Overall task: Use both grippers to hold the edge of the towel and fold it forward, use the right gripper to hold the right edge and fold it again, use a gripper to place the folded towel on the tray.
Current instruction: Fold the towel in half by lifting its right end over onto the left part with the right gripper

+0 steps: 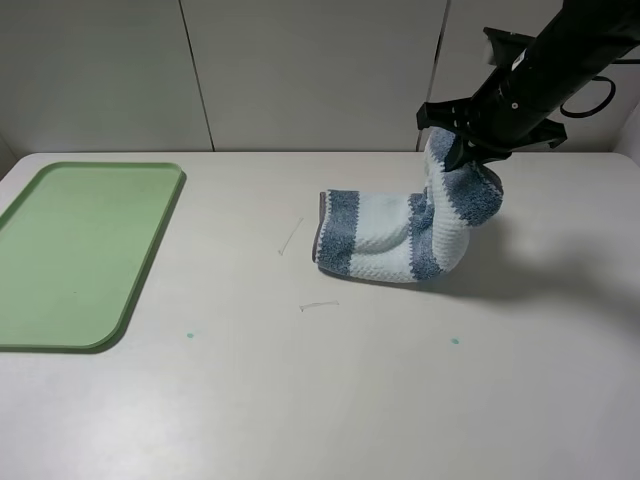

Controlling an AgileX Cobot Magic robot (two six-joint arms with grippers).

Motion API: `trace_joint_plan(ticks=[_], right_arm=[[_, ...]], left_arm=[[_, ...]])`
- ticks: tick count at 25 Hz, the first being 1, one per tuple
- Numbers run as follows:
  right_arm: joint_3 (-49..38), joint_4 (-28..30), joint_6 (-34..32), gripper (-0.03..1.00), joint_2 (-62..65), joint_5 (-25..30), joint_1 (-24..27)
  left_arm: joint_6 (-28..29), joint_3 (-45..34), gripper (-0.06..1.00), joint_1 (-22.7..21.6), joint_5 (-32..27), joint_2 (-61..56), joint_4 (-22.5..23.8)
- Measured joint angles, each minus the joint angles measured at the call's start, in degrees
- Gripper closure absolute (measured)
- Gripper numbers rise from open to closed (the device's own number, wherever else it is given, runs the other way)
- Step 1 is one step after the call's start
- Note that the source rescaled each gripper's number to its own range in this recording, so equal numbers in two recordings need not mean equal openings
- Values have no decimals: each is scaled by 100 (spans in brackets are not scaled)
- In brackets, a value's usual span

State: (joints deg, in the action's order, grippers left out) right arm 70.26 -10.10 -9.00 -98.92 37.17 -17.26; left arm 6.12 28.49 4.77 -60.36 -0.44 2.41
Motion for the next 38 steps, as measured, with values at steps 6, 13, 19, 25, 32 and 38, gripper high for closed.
trace_joint_plan(ticks=[6, 13, 19, 25, 32, 38], right_arm=[[0, -96, 0, 92, -148, -149, -176], [0, -235, 0, 92, -408, -434, -409], [0, -336, 0, 92, -420, -711, -592], [0, -366, 0, 92, -420, -855, -707], [7, -366, 0, 92, -529, -1045, -819], [7, -368, 0, 92, -887, -1210, -944]], left_arm=[[0, 0, -6, 0, 0, 0, 0], [0, 0, -6, 0, 5, 0, 0], [0, 0, -6, 0, 5, 0, 0], [0, 0, -6, 0, 5, 0, 0], [-6, 0, -6, 0, 5, 0, 0], [-6, 0, -6, 0, 5, 0, 0]])
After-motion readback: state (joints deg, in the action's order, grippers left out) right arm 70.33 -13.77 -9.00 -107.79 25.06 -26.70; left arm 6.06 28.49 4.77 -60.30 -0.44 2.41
